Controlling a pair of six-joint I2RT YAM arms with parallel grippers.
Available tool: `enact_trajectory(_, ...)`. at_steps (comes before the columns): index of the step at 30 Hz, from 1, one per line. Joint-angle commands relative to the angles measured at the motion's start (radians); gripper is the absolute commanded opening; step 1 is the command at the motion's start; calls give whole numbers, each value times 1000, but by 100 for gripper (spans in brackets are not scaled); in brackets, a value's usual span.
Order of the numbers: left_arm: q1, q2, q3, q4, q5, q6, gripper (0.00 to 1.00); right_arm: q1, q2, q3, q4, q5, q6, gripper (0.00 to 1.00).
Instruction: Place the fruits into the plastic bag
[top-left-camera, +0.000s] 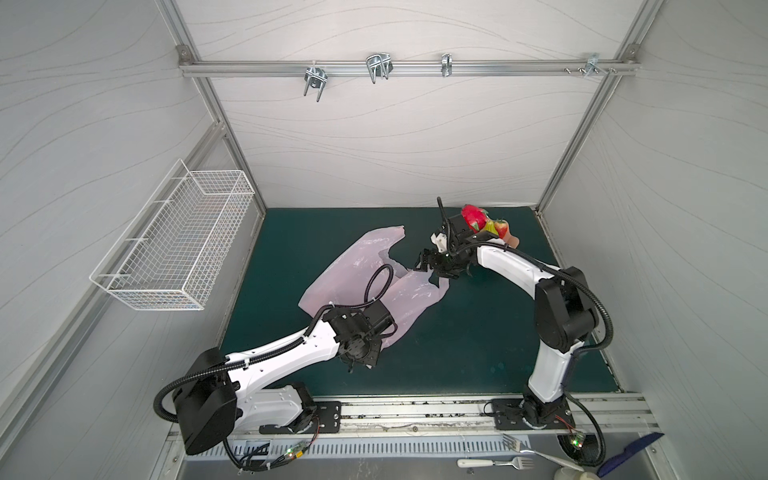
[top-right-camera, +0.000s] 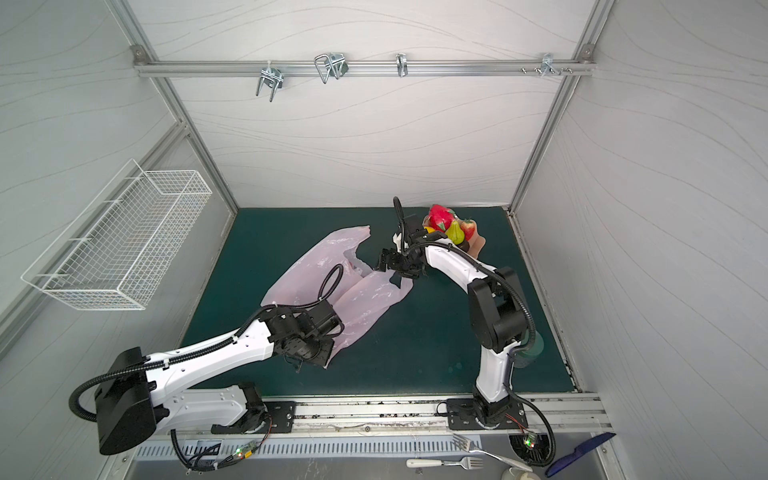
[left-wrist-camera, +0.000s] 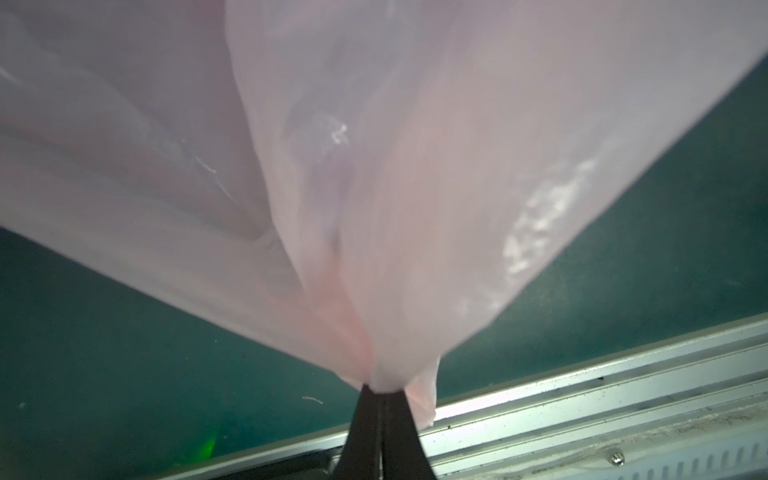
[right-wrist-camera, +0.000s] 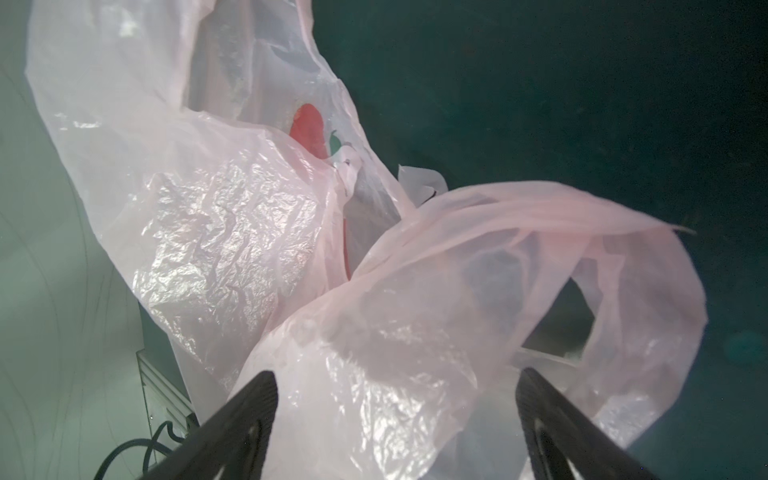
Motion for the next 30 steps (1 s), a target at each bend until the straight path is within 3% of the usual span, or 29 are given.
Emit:
enact_trajectory(1, -6, -18, 8, -20, -43, -33, 0, 3, -5, -30, -18, 46, 51, 88)
enact_trajectory(4, -6, -22, 7, -21, -57, -37, 0, 0, -1, -62, 26, 67, 98, 75)
enact_trajectory(6, -6, -21, 11, -40, -94, -51, 0, -5, -5, -97, 73, 62, 139, 53)
enact_trajectory(7, -4, -15, 18, -65, -136, -71, 0, -6, -18, -125, 108, 69, 162, 38)
enact_trajectory(11, 53, -5, 52, -96, -173, -93, 0, -9, -125, -271, 227, 116, 265, 3)
enact_trajectory(16, 204, -36, 69, -134, -217, -85, 0, -9, -269, -393, 245, 132, 331, 0)
enact_trajectory(21, 352, -13, 121, -125, -218, 6, 0, 6, -431, -546, 288, 121, 469, 0)
enact_trajectory(30, 622, 142, 184, -9, -190, 142, 0, 155, -623, -725, 373, 178, 768, 0)
